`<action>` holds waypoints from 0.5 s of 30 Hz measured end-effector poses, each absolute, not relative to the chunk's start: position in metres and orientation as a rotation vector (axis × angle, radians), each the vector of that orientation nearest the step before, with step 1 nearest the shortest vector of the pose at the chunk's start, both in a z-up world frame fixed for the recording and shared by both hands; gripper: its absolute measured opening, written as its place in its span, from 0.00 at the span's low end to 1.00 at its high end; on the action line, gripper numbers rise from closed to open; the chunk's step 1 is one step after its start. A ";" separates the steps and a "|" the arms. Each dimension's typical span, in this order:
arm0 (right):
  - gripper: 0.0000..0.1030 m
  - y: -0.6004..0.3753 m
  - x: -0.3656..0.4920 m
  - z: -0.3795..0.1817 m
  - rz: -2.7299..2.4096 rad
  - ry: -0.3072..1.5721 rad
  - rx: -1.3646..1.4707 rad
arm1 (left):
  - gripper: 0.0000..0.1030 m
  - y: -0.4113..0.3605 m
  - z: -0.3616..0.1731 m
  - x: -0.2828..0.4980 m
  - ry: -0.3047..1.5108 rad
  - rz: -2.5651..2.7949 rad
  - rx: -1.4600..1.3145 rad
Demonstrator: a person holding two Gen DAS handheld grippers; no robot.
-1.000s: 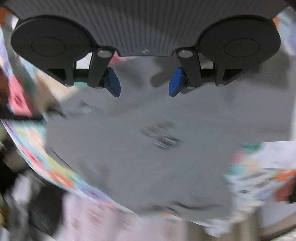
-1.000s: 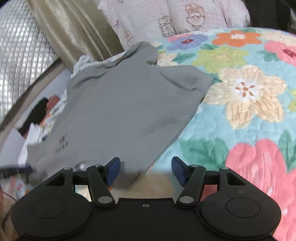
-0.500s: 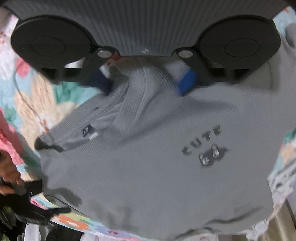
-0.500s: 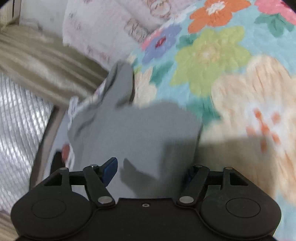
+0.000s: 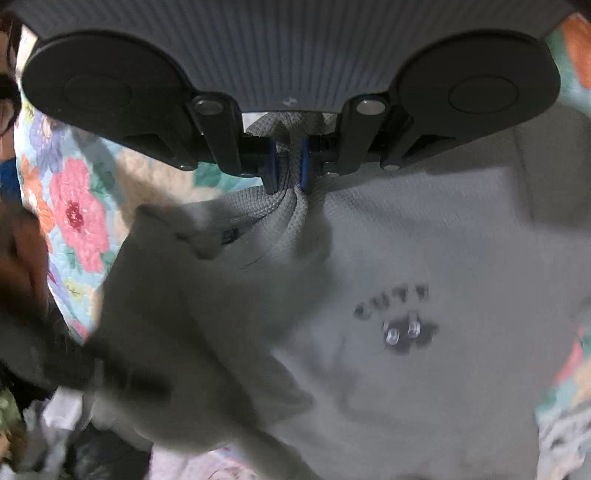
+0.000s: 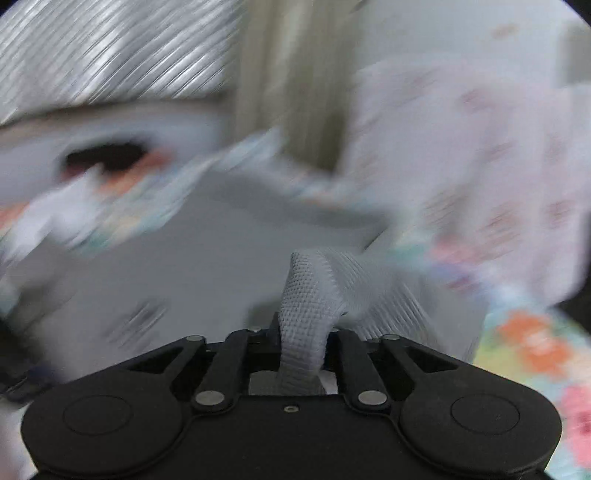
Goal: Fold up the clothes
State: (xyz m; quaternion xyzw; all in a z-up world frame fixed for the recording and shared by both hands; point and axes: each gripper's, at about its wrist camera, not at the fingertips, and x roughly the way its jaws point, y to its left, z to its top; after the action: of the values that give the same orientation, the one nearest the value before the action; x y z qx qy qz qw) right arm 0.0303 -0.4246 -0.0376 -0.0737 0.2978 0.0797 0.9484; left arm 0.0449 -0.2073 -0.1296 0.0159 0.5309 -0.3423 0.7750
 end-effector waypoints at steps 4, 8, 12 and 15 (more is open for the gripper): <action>0.37 -0.402 0.004 -0.069 0.332 0.731 -0.132 | 0.12 -0.200 -0.138 0.044 1.159 -0.742 0.008; 0.52 -0.448 -0.023 -0.066 0.323 0.705 0.103 | 0.13 -0.200 -0.140 0.046 1.162 -0.744 0.009; 0.56 -0.499 -0.033 -0.083 0.208 0.726 0.411 | 0.13 -0.201 -0.146 0.051 1.152 -0.744 0.012; 0.56 -0.516 -0.027 -0.108 0.188 0.781 0.591 | 0.13 -0.200 -0.147 0.050 1.149 -0.749 -0.001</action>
State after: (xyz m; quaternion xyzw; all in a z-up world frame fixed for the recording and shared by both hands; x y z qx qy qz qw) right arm -0.0266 -0.5161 -0.1076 0.2836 0.3746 0.0900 0.8781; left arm 0.0505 -0.1999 -0.1473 -0.0003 0.5306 -0.3458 0.7739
